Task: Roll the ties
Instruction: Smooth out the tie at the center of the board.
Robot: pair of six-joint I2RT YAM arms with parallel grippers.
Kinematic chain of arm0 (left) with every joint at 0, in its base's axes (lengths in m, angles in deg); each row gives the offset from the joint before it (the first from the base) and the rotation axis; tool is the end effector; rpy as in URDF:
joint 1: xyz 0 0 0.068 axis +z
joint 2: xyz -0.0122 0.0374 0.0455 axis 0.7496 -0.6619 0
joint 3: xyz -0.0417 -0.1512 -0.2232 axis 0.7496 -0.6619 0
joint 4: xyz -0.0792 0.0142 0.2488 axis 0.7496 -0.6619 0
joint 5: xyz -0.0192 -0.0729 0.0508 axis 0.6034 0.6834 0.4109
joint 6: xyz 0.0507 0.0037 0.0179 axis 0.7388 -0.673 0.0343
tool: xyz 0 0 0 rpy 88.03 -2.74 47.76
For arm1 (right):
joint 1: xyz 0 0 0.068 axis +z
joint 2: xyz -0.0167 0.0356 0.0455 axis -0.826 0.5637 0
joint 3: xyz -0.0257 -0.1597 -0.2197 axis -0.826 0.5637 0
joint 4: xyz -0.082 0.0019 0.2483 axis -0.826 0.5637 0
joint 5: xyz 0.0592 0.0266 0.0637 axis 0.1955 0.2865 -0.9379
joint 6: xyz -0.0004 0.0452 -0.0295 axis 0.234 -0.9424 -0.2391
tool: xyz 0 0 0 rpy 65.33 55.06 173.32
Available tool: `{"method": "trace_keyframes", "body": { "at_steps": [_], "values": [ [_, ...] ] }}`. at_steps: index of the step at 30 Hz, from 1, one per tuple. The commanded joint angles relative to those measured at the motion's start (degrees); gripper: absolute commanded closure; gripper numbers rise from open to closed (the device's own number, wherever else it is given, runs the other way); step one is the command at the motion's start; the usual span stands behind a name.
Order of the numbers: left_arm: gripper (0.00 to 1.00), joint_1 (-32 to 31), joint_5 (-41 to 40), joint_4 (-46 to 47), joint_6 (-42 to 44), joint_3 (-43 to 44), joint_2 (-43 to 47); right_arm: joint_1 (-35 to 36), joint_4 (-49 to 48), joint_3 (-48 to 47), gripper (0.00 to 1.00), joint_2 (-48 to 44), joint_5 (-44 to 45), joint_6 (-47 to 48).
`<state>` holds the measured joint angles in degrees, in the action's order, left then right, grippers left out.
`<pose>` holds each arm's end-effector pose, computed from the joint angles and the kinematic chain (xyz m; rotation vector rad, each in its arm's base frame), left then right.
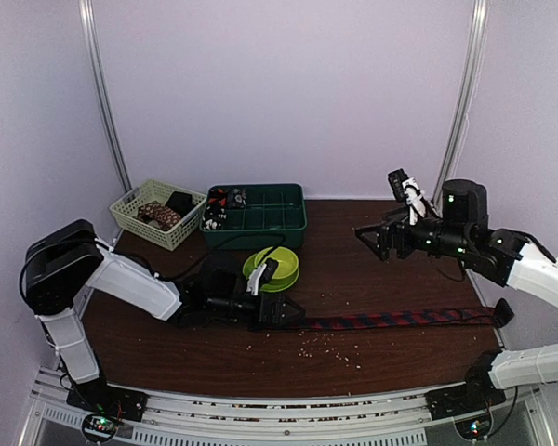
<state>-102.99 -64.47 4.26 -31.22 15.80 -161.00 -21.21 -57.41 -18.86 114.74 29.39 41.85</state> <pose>0.1934 -0.2947 0.1421 0.3374 2.3684 -1.4691 0.1886 0.1422 0.3237 -0.6860 1.8202 0.7516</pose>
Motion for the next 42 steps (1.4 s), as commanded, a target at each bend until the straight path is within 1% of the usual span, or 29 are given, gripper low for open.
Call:
{"method": "trace_keyframes", "body": {
  "at_steps": [1, 3, 6, 8, 11, 13, 17, 20, 22, 24, 28, 31, 36, 42],
  "values": [
    [0.02, 0.7, 0.84, 8.41, -4.38, -0.28, -2.47, -2.09, -4.05, 0.47, 0.0, -0.7, -5.67, -10.79],
    [0.02, 1.16, 0.87, 9.3, -6.1, -1.31, -3.61, -3.01, -0.58, -1.68, 0.0, 1.88, -8.65, -13.11],
    [0.02, 2.21, 1.84, 15.74, -10.42, -3.95, -7.02, -3.37, 1.15, -2.68, 0.0, 5.15, -13.16, -15.99],
    [0.02, 3.43, 2.53, 20.85, -13.08, -5.39, -9.85, -3.37, -2.71, -0.58, 0.0, 5.2, -15.05, -20.0],
    [0.02, 4.15, 3.66, 25.62, -16.32, -6.47, -13.38, -3.37, -8.53, 2.03, 0.0, 4.04, -15.96, -23.71],
    [0.02, 4.12, 4.1, 27.16, -17.62, -6.59, -14.79, -3.37, -9.01, 2.19, 0.01, 3.54, -16.29, -24.66],
    [0.02, 4.34, 5.11, 30.93, -18.69, -6.97, -15.58, -3.37, -8.79, 2.05, 0.01, 3.28, -17.18, -25.8],
    [0.02, 4.34, 5.34, 30.21, -18.7, -7.29, -12.22, -3.38, -8.94, 2.83, 0.01, 3.41, -17.44, -27.62],
    [0.02, 4.34, 4.6, 24.42, -15.63, -7.13, -7.27, -3.24, -10.32, 4.05, 0.0, 3.97, -18.17, -30.13],
    [0.02, 4.34, 2.96, 14.41, -10.19, -6.27, -0.82, -3.04, -12.79, 5.55, 0.0, 5.05, -19.04, -33.14],
    [0.02, 5.1, -3.28, -8.21, 1.45, -3.06, 12.26, -1.24, -18.58, 7.6, 0.01, 7.6, -19.68, -38.65],
    [0.02, 6.47, -7.52, -19.78, 7.1, -1.45, 17.94, 2.42, -25.58, 8.39, 0.0, 11.32, -19.63, -43.61],
    [0.02, 7.56, -15.39, -30.77, 13.22, 0.55, 23.1, 7.82, -36.53, 8.82, 0.0, 21.33, -19.56, -51.37],
    [0.02, 7.85, -24.17, -37.59, 18.22, 0.95, 29.59, 11.82, -45.47, 6.7, 0.0, 34.07, -20.14, -56.86]
  ]
}}
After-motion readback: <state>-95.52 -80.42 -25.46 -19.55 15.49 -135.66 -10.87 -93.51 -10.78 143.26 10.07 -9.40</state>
